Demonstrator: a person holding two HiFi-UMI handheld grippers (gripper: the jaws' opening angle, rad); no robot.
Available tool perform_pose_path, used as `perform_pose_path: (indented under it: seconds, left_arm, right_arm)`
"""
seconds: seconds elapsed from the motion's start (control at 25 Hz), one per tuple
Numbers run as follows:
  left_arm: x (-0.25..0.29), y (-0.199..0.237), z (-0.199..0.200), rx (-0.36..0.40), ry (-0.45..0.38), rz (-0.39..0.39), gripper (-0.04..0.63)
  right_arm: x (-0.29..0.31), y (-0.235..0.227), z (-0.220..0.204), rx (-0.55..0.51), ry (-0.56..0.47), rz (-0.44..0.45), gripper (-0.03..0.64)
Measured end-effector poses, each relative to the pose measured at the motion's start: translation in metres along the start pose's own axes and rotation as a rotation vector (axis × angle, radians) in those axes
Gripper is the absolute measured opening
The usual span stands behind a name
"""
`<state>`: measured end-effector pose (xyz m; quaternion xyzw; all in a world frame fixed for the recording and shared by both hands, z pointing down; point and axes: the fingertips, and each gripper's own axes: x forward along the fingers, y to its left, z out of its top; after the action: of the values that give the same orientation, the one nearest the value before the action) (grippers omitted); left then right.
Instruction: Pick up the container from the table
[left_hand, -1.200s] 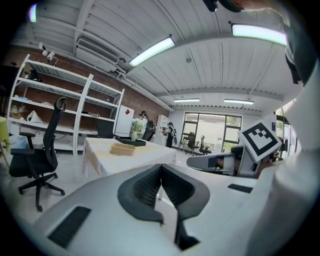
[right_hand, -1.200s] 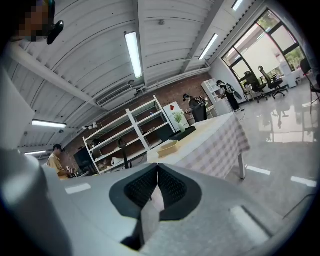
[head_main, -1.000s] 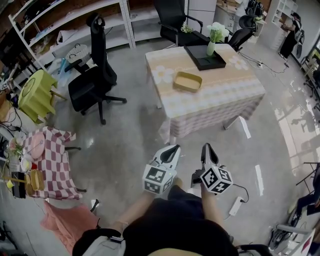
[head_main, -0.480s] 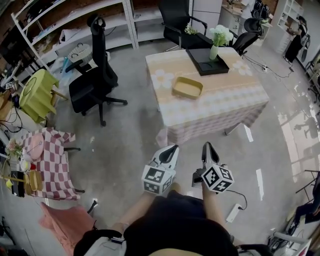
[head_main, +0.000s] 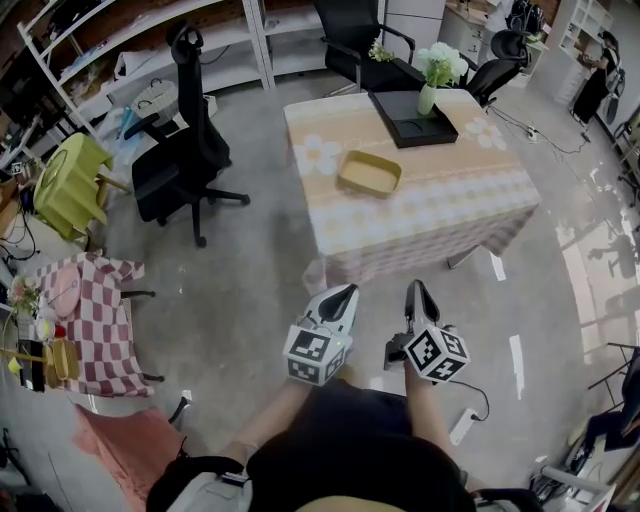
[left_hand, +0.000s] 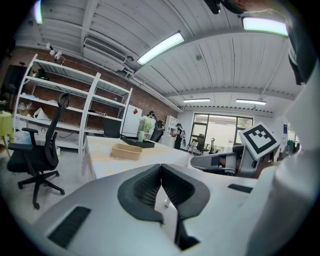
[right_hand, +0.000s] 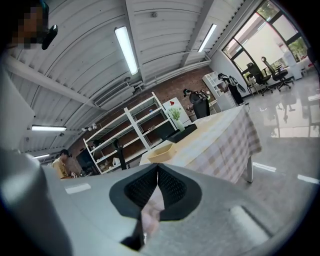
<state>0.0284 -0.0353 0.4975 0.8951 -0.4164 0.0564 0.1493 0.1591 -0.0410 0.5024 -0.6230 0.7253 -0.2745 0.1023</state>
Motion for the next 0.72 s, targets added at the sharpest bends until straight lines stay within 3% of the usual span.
perform_pose_path:
  seconds: [0.72]
  left_arm:
    - [-0.014, 0.003, -0.006, -0.013, 0.019, 0.031, 0.009]
  right_arm:
    - [-0.005, 0.005, -0.017, 0.032, 0.04, 0.009, 0.005]
